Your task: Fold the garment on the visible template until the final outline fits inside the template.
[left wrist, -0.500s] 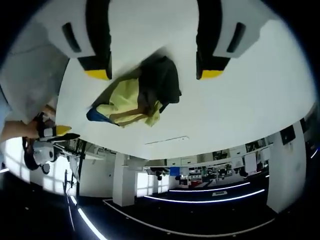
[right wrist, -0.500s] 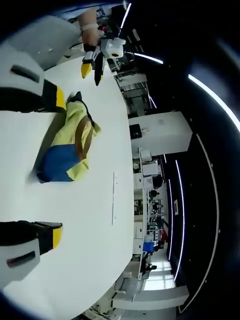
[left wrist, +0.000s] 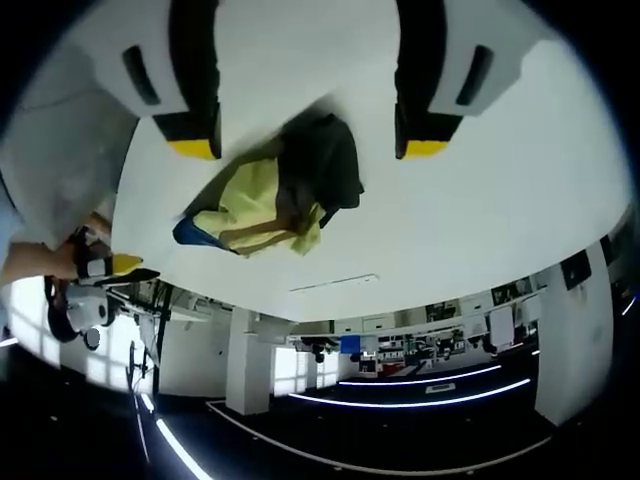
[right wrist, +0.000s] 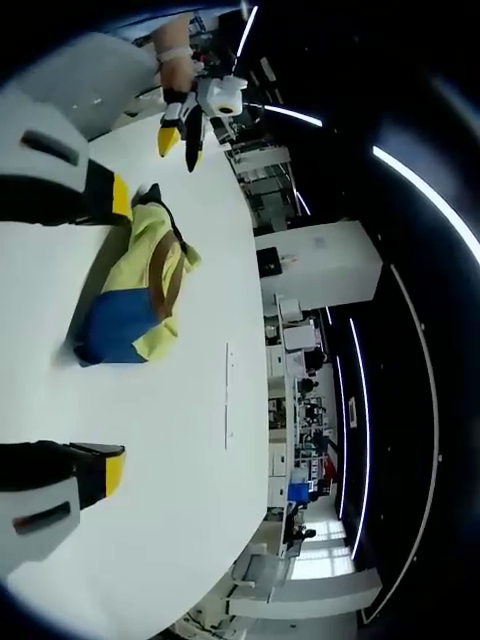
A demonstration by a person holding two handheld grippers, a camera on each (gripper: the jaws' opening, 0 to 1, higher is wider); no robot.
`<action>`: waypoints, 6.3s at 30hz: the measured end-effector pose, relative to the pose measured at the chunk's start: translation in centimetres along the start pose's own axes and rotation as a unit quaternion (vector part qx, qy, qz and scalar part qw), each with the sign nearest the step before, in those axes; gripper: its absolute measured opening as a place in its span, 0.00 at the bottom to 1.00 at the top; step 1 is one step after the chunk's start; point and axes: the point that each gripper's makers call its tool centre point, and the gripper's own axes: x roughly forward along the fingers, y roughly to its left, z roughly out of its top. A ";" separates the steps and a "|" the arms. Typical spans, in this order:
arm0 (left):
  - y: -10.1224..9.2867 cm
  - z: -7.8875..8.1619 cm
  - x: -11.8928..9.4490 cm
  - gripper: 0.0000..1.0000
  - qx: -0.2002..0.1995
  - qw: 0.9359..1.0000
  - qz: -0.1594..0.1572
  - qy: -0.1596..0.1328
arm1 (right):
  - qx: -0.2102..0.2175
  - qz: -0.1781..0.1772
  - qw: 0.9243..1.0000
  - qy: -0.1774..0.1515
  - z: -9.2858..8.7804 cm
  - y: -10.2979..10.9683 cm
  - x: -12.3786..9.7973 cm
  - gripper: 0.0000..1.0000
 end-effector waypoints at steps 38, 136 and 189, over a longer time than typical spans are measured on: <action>1.5 3.1 2.1 0.43 -0.025 0.998 -0.049 -0.008 | -0.030 0.073 0.995 0.061 1.6 -2.0 1.1 0.61; 4.2 22.4 -6.5 0.00 0.003 0.988 -0.040 -0.149 | -0.040 0.219 0.962 -0.159 23.2 5.6 -3.8 0.00; 18.9 10.4 20.9 0.00 -0.043 0.996 0.009 0.073 | -0.004 0.125 0.988 0.089 10.6 -7.4 27.4 0.00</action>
